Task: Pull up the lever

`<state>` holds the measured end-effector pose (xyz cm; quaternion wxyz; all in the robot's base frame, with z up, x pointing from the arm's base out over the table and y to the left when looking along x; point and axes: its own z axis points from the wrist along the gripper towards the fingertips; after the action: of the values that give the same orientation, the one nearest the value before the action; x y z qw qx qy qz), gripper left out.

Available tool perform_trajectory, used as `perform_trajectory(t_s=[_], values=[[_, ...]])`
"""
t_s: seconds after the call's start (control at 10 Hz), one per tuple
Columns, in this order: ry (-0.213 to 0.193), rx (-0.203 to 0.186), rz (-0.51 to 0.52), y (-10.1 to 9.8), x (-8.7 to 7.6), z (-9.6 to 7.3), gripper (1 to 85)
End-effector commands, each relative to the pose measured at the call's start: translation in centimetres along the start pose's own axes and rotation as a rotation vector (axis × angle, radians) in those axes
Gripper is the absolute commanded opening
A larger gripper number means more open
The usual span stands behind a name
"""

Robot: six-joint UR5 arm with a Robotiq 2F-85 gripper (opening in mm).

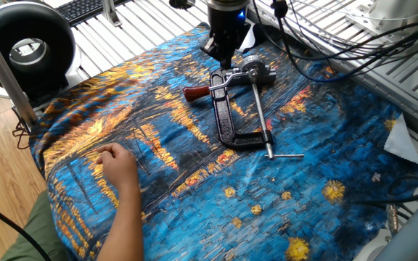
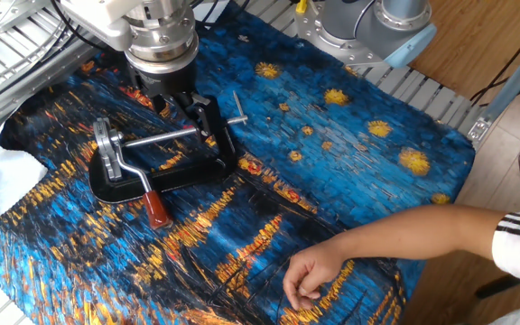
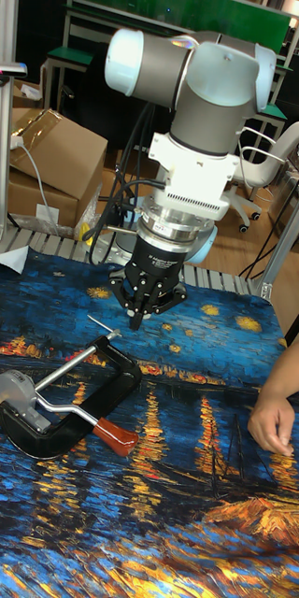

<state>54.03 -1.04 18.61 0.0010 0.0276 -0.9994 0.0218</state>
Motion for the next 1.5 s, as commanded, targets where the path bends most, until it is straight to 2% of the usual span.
perform_trajectory(t_s=[0.0, 0.6, 0.7, 0.8, 0.9, 1.0, 1.1, 1.2, 1.3, 1.4], values=[[-0.014, -0.030, -0.002, 0.5, -0.1, 0.1, 1.0], [-0.023, -0.026, -0.007, 0.5, -0.3, 0.1, 1.0], [-0.024, -0.017, -0.021, 0.2, -0.4, 0.1, 1.0], [-0.050, 0.002, -0.087, -0.2, -1.0, 0.1, 1.0], [-0.082, -0.025, -0.152, 0.6, -1.8, 0.0, 5.3], [-0.102, -0.090, -0.188, 2.3, -2.2, -0.1, 15.7], [-0.097, -0.105, -0.216, 2.7, -1.9, -0.2, 17.7], [-0.099, -0.069, -0.248, 1.9, -2.1, -0.1, 17.7], [-0.101, -0.084, -0.250, 2.2, -2.1, -0.1, 17.7], [-0.089, -0.067, -0.271, 1.8, -1.8, 0.0, 17.7]])
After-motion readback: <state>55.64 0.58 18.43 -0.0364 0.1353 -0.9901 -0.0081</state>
